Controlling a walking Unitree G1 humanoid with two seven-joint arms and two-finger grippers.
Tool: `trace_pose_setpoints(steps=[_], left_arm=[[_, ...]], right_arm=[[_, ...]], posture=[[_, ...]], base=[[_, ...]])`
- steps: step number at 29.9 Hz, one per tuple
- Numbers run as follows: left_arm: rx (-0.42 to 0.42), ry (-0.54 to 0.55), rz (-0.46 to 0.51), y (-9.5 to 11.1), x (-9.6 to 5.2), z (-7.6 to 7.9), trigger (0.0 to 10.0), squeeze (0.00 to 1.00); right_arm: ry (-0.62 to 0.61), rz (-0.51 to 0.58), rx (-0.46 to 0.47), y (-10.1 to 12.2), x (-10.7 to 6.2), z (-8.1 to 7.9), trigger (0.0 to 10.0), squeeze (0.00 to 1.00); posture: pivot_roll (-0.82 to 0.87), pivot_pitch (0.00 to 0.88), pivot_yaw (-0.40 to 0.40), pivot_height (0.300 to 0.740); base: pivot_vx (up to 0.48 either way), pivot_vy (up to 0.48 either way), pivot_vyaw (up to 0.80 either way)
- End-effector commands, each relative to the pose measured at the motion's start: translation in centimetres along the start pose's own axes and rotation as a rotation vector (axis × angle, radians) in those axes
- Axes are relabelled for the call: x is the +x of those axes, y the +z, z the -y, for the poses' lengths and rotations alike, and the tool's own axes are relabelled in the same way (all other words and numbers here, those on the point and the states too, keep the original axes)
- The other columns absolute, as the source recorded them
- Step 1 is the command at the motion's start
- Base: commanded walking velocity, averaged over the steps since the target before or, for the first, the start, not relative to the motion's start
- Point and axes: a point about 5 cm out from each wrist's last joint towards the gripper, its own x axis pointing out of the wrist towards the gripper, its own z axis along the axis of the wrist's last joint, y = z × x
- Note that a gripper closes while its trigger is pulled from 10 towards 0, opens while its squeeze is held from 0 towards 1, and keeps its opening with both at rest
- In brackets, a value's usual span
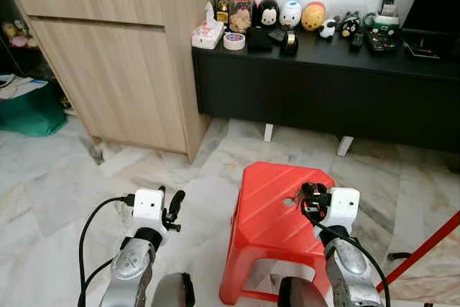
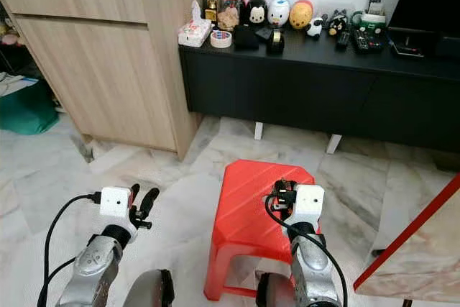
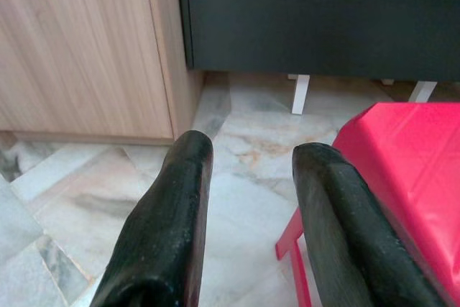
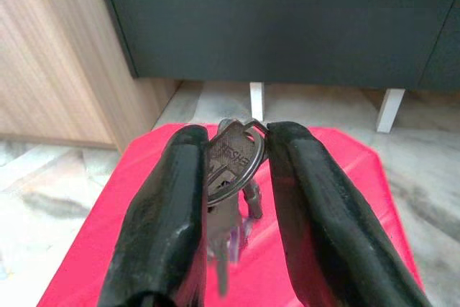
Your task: Hang keys on a hook
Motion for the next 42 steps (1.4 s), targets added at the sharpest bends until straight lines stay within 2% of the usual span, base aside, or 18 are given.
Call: trace_pose_setpoints(steps=[1, 7, 22, 34, 35, 37, 40, 41, 42], left_arm=[[0.010, -0.009, -0.004, 0.0, 0.2, 0.0, 10.0, 0.00], [0.015, -0.010, 0.001, 0.0, 0.2, -0.1, 10.0, 0.00], [0.007, -0.018, 0.007, 0.0, 0.2, 0.2, 10.0, 0.00], [0.007, -0.018, 0.013, 0.1, 0.3, 0.1, 10.0, 0.00], [0.009, -0.025, 0.014, 0.1, 0.3, 0.2, 10.0, 0.00], [0.010, -0.029, 0.014, 0.1, 0.3, 0.2, 10.0, 0.00], [0.023, -0.090, 0.008, 0.4, 0.3, 0.6, 10.0, 0.00], [0.050, -0.149, -0.001, 0.5, 0.4, 0.8, 10.0, 0.00], [0.050, -0.149, -0.001, 0.5, 0.4, 0.8, 10.0, 0.00]], right_arm=[[0.016, 0.026, 0.002, 1.0, 0.7, -0.3, 10.0, 0.00], [0.055, 0.019, 0.001, 1.8, 1.1, -0.7, 10.0, 0.00], [0.122, -0.001, -0.005, 2.0, 1.1, -1.2, 10.0, 0.00], [0.218, -0.058, -0.040, 1.9, 1.1, -1.6, 10.0, 0.00], [0.264, -0.079, -0.076, 1.8, 1.0, -1.9, 10.0, 0.00], [0.280, -0.086, -0.091, 1.8, 0.9, -2.0, 10.0, 0.00], [0.335, -0.093, -0.100, 2.2, 0.9, -2.3, 10.0, 0.00], [0.372, -0.094, -0.117, 2.7, 1.0, -2.5, 10.0, 0.00], [0.372, -0.094, -0.117, 2.7, 1.0, -2.5, 10.0, 0.00]], posture=[[0.03, 0.000, -0.018, 0.596], [0.03, 0.000, -0.019, 0.621], [0.03, 0.000, -0.025, 0.696], [0.04, 0.000, -0.029, 0.696], [0.03, 0.000, -0.031, 0.696], [0.03, 0.000, -0.031, 0.696], [0.03, 0.000, -0.033, 0.696], [0.03, 0.000, -0.033, 0.696], [0.03, 0.000, -0.033, 0.696]], base=[[0.000, 0.000, 0.00], [0.000, 0.000, 0.00], [0.000, 0.000, 0.00], [0.000, 0.000, 0.00], [0.000, 0.000, 0.00], [0.000, 0.000, 0.00], [0.000, 0.000, 0.00], [0.000, 0.000, 0.00], [0.000, 0.000, 0.00]])
